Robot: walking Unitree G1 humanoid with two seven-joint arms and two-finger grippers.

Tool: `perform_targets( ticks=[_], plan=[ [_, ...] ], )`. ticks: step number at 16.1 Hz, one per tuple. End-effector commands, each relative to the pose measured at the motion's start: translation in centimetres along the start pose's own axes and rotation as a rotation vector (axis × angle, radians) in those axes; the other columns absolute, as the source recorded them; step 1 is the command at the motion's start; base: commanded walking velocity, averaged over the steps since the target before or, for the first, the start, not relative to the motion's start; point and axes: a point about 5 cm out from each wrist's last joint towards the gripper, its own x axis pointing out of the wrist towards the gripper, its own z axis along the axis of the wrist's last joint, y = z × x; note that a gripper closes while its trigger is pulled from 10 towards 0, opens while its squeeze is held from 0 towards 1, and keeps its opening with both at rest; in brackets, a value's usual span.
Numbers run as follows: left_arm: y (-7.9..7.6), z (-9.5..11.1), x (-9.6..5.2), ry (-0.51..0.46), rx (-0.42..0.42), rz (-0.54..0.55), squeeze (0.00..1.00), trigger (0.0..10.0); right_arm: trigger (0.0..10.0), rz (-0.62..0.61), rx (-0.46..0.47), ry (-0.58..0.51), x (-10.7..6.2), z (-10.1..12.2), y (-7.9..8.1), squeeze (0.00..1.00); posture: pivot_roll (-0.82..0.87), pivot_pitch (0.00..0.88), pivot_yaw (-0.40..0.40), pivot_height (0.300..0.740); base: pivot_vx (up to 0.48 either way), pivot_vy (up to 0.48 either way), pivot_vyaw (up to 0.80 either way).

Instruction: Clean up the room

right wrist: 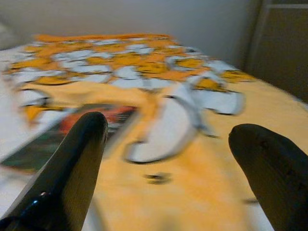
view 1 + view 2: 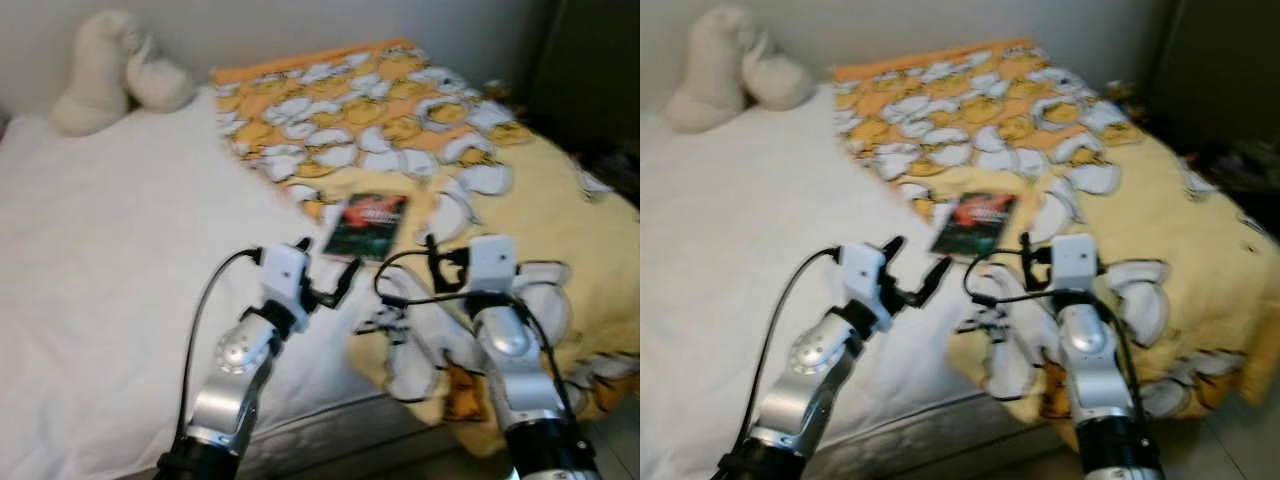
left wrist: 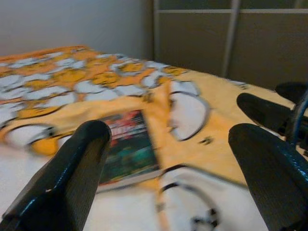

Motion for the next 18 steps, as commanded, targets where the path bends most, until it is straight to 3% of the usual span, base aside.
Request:
perform_targets(
  ticks=[1,3,8,14,18],
  plan=[
    [0.9,0.1,-0.2,0.002,0.01,0.021,0.0,10.0,10.0,0.016,0.01,-0.015,0.2,0.3,0.7,1.0,-0.16,0.0,0.113,0.74,0.0,0.0,0.0],
    [1.0,-0.1,-0.2,0.01,0.016,0.026,0.0,10.0,10.0,0.016,0.01,-0.016,0.2,0.3,0.7,1.0,-0.17,0.0,0.113,0.74,0.0,0.0,0.0],
    [3.3,-0.3,0.4,0.05,0.028,0.08,0.0,10.0,10.0,0.03,0.017,-0.011,-0.2,0.1,1.0,1.0,-0.18,0.0,0.116,0.74,0.0,0.0,0.0],
    [2.8,-0.4,0.0,0.044,0.017,0.073,0.0,10.0,10.0,0.063,0.06,0.006,0.9,0.4,2.0,1.0,-0.16,0.0,0.122,0.74,0.0,0.0,0.0],
    [2.2,-0.8,-3.3,0.076,0.016,0.033,0.0,10.0,10.0,-0.023,0.14,0.063,3.8,0.5,1.5,1.0,-0.04,0.014,0.147,0.74,0.0,0.0,0.0]
  ],
)
